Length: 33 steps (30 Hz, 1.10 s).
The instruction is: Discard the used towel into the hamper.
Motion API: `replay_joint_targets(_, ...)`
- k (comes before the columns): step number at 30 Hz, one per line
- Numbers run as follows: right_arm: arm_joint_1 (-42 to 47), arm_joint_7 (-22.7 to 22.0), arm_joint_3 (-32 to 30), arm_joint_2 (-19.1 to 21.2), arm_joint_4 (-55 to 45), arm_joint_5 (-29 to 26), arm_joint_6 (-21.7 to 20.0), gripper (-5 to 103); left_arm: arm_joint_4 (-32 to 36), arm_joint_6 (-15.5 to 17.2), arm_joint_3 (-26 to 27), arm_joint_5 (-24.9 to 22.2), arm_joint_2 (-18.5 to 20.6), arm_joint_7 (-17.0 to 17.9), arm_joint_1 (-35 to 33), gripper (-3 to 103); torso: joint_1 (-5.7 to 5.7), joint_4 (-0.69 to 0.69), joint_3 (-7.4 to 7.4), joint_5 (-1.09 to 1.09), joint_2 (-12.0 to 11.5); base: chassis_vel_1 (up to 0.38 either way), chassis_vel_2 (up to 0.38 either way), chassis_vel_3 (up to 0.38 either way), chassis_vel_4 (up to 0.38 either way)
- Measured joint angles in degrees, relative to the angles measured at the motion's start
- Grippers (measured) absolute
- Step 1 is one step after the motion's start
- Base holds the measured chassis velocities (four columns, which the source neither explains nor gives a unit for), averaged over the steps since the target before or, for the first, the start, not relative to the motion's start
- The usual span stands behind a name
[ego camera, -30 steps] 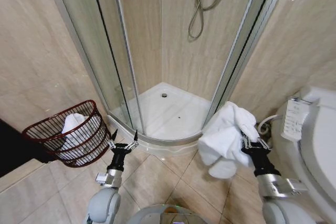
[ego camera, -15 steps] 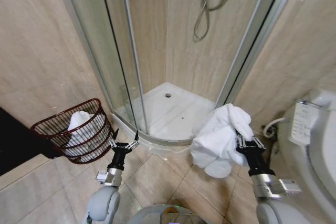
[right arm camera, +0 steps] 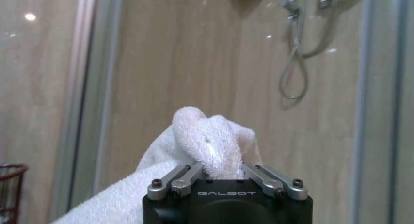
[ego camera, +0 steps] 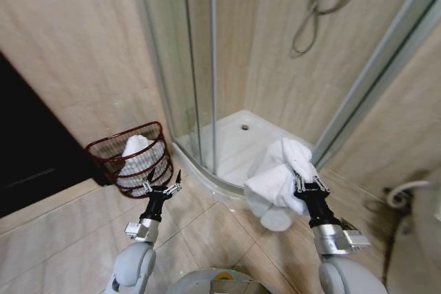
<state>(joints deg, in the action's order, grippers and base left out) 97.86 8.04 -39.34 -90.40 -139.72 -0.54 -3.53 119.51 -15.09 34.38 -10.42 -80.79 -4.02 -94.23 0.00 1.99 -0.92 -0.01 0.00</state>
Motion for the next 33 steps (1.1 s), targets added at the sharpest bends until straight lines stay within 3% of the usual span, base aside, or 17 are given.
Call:
replay_joint_targets(8,-2.06,0.02,-0.20,1.05,1.26,0.69,-2.26,13,-0.33,-0.74,0.65,-0.28,-0.55,-0.41,-0.30,100,0.00,-0.01,0.00,0.01,0.00,0.075,0.066,0.046,0.067)
replay_joint_targets(33,-3.16,1.74,-0.57,2.26,3.87,-0.84,-1.76,13,0.36,-0.32,0.13,2.16,-2.79,-0.89,-0.75,100,0.00,-0.02,0.00,0.02,0.00,0.092,0.101,-0.021,-0.015)
